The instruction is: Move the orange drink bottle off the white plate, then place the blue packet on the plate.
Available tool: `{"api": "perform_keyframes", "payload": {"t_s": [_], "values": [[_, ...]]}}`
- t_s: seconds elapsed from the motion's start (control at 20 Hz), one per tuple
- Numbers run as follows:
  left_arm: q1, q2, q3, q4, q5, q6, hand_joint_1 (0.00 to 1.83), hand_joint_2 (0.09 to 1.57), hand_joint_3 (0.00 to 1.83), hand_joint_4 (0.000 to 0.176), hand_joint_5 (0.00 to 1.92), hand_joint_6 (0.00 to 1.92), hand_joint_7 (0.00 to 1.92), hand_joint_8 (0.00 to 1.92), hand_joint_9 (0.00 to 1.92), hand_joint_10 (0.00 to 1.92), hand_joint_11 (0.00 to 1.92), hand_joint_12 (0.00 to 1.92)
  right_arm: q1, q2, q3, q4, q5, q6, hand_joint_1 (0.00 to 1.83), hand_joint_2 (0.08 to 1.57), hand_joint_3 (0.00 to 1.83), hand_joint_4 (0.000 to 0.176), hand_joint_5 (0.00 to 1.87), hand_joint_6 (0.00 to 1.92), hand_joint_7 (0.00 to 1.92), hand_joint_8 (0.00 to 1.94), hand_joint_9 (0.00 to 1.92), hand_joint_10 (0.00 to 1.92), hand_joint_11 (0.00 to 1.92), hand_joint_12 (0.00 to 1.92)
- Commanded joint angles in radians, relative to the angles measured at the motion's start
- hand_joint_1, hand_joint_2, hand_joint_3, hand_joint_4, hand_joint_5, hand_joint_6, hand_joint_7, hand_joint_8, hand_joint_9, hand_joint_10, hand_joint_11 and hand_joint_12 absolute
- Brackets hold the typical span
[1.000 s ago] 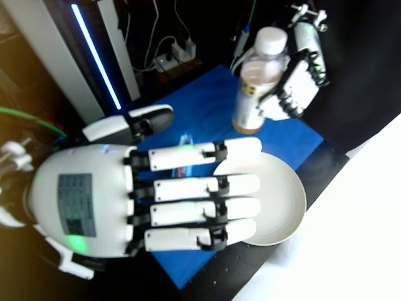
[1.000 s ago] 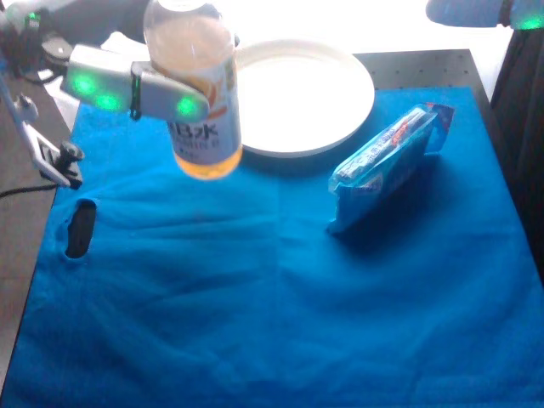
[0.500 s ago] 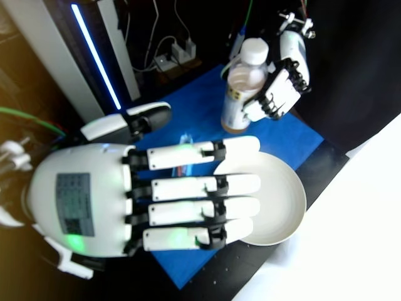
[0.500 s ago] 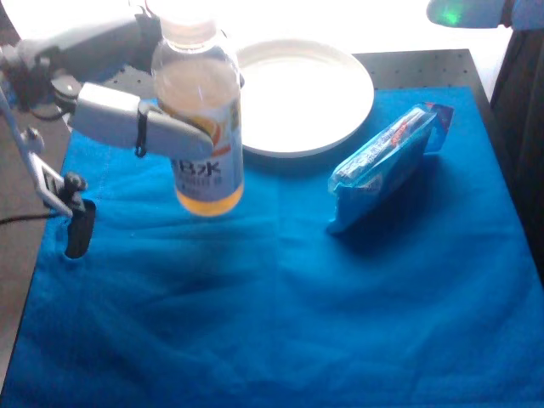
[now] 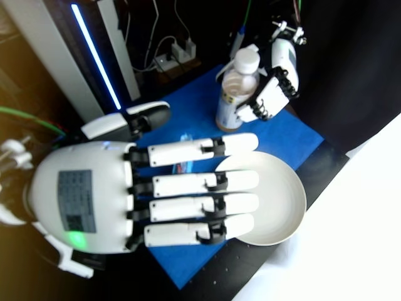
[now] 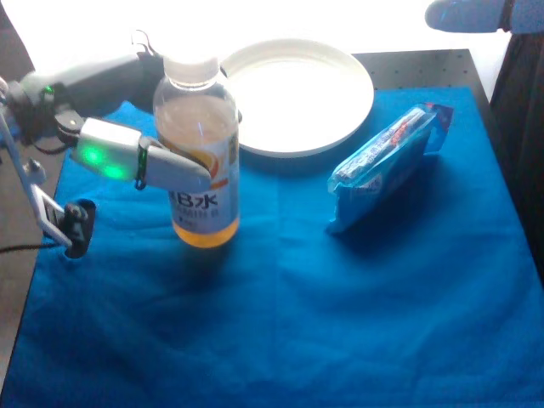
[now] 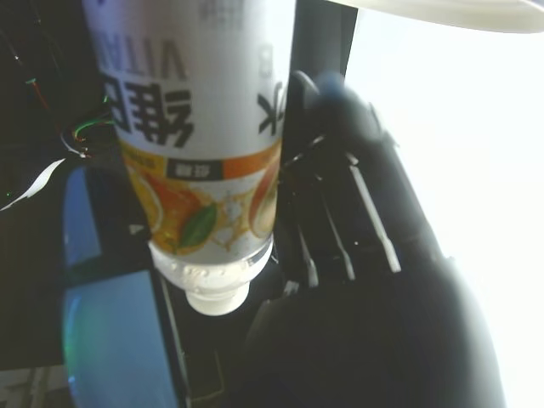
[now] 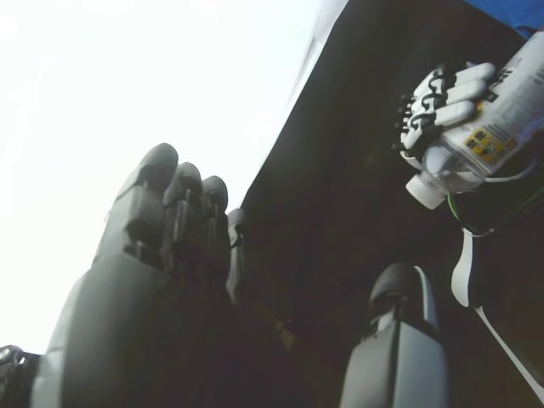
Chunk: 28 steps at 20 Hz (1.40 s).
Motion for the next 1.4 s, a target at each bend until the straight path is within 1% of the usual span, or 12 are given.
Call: {"api": "perform_keyframes", "payload": {"t_s": [0.0, 0.5, 0.6, 0.65, 0.85, 0.9, 0.95, 1.0, 1.1, 1.15, 1.3, 1.35], "values": [[-0.007, -0.005, -0.003, -0.077, -0.126, -0.021, 1.20, 1.16, 0.00, 0.000, 0.88, 1.03, 0.92, 1.19, 1.02, 0.23, 0.59, 1.12, 0.016, 0.002, -0.001, 0.052, 0.103, 0.008, 0.58, 0.84, 0.00, 0.089, 0.18, 0.00, 0.28, 0.01, 0.20, 0.00, 0.00, 0.49], [0.019, -0.020, -0.002, -0.079, -0.123, -0.022, 1.22, 1.15, 0.00, 0.000, 0.86, 1.03, 0.96, 1.16, 1.07, 0.27, 0.61, 1.23, 0.016, 0.002, -0.001, 0.044, 0.103, 0.008, 0.61, 0.84, 0.00, 0.089, 0.18, 0.00, 0.29, 0.00, 0.19, 0.00, 0.00, 0.46], [0.023, -0.023, -0.001, -0.080, -0.121, -0.022, 1.23, 1.17, 0.00, 0.000, 0.84, 1.12, 0.88, 1.23, 0.93, 1.17, 0.69, 1.60, 0.016, 0.002, -0.001, 0.044, 0.103, 0.008, 0.61, 0.83, 0.00, 0.095, 0.18, 0.00, 0.29, 0.00, 0.19, 0.00, 0.00, 0.45], [0.024, -0.023, -0.001, -0.080, -0.120, -0.022, 1.23, 1.18, 0.00, 0.000, 0.81, 1.01, 0.90, 1.33, 0.83, 1.20, 0.62, 1.58, 0.016, 0.002, -0.001, 0.044, 0.103, 0.008, 0.61, 0.84, 0.00, 0.098, 0.18, 0.00, 0.29, 0.00, 0.19, 0.00, 0.00, 0.43], [0.030, -0.022, -0.001, -0.079, -0.116, -0.022, 1.16, 1.21, 0.00, 0.016, 0.74, 1.35, 0.84, 1.20, 0.85, 0.30, 0.48, 1.05, 0.016, 0.002, -0.002, 0.042, 0.103, 0.008, 0.62, 0.84, 0.00, 0.107, 0.19, 0.00, 0.29, 0.00, 0.17, 0.00, 0.00, 0.36], [0.031, -0.021, -0.002, -0.076, -0.114, -0.022, 1.07, 1.23, 0.00, 0.000, 0.74, 1.34, 0.76, 0.49, 0.83, 0.16, 0.46, 0.90, 0.016, 0.002, -0.002, 0.042, 0.103, 0.008, 0.61, 0.84, 0.00, 0.098, 0.19, 0.00, 0.27, 0.00, 0.17, 0.00, 0.00, 0.38], [0.031, -0.017, -0.005, -0.073, -0.112, -0.022, 0.95, 1.15, 0.00, 0.000, 0.63, 0.57, 0.77, 0.20, 0.79, 0.08, 0.40, 0.83, 0.016, 0.002, -0.002, 0.042, 0.103, 0.008, 0.61, 0.85, 0.00, 0.092, 0.18, 0.00, 0.27, 0.00, 0.17, 0.00, 0.00, 0.39], [0.031, -0.014, -0.006, -0.073, -0.113, -0.022, 0.88, 1.08, 0.00, 0.000, 0.59, 0.20, 0.72, 0.06, 0.73, 0.03, 0.34, 0.77, 0.016, 0.002, -0.002, 0.041, 0.103, 0.008, 0.61, 0.85, 0.00, 0.089, 0.18, 0.00, 0.27, 0.00, 0.18, 0.00, 0.00, 0.40], [0.031, -0.005, -0.012, -0.067, -0.111, -0.022, 0.80, 0.95, 0.00, 0.000, 0.43, 0.01, 0.53, 0.00, 0.53, 0.00, 0.13, 0.77, 0.016, 0.002, -0.002, 0.040, 0.103, 0.008, 0.61, 0.86, 0.00, 0.088, 0.16, 0.00, 0.28, 0.00, 0.18, 0.00, 0.00, 0.39], [0.032, 0.004, -0.018, -0.056, -0.104, -0.023, 0.73, 0.92, 0.00, 0.013, 0.34, 0.00, 0.43, 0.00, 0.44, 0.00, 0.06, 0.76, 0.016, 0.002, -0.003, 0.038, 0.103, 0.008, 0.61, 0.86, 0.00, 0.089, 0.16, 0.00, 0.28, 0.00, 0.18, 0.00, 0.00, 0.39], [0.032, 0.030, -0.035, -0.032, -0.094, -0.022, 0.61, 0.79, 0.00, 0.150, 0.02, 0.00, 0.02, 0.00, 0.02, 0.00, 0.00, 0.07, 0.017, 0.002, -0.004, 0.031, 0.103, 0.008, 0.58, 0.83, 0.00, 0.134, 0.07, 0.00, 0.19, 0.00, 0.09, 0.00, 0.00, 0.23], [0.032, 0.042, -0.042, -0.026, -0.091, -0.022, 0.59, 0.78, 0.00, 0.171, 0.00, 0.00, 0.00, 0.00, 0.00, 0.00, 0.00, 0.01, 0.017, 0.003, -0.004, 0.031, 0.103, 0.008, 0.59, 0.82, 0.00, 0.153, 0.05, 0.00, 0.17, 0.00, 0.07, 0.00, 0.00, 0.15]]}}
